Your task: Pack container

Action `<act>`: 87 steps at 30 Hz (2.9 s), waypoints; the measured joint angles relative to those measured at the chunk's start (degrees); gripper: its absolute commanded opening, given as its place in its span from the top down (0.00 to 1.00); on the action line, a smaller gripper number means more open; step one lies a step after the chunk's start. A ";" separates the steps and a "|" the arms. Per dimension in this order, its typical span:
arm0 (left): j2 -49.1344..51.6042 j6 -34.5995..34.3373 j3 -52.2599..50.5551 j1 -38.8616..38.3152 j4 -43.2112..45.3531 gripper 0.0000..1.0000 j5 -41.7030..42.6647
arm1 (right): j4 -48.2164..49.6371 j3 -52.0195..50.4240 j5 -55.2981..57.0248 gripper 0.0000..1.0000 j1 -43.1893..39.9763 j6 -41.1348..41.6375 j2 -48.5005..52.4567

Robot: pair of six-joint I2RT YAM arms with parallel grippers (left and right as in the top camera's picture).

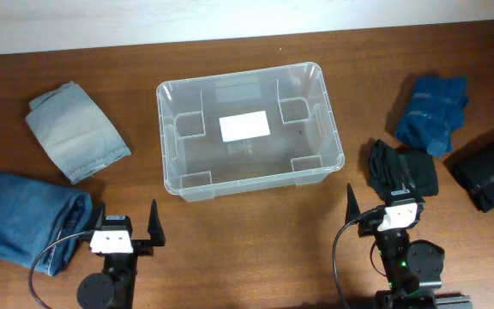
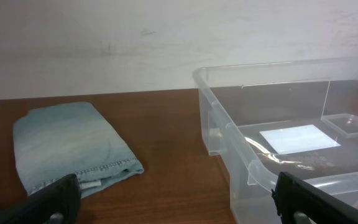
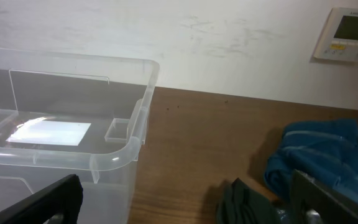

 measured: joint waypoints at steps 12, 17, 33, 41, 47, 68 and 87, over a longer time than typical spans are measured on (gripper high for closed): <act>0.00 0.00 0.00 0.00 0.00 0.01 0.00 | 0.00 0.00 0.02 0.01 0.00 -0.02 0.00; 0.00 0.00 0.00 0.00 0.00 0.00 0.00 | 0.00 0.00 0.02 0.02 0.00 -0.02 0.00; 0.00 0.00 0.02 0.00 0.00 0.01 0.00 | 0.00 0.00 0.00 0.02 0.00 -0.04 0.00; 0.00 0.00 0.00 0.00 0.00 0.01 0.00 | 0.00 0.00 0.00 0.02 0.00 0.00 0.00; 0.00 0.00 0.00 0.00 0.00 0.01 0.00 | 0.00 0.00 0.02 0.02 0.00 -0.04 0.00; 0.00 0.00 0.00 0.00 0.00 0.01 0.00 | 0.00 0.00 0.00 0.02 0.00 -0.02 0.00; 0.00 -2.32 0.04 0.00 -0.11 0.01 0.55 | -0.11 0.07 -1.44 0.02 0.00 3.80 0.00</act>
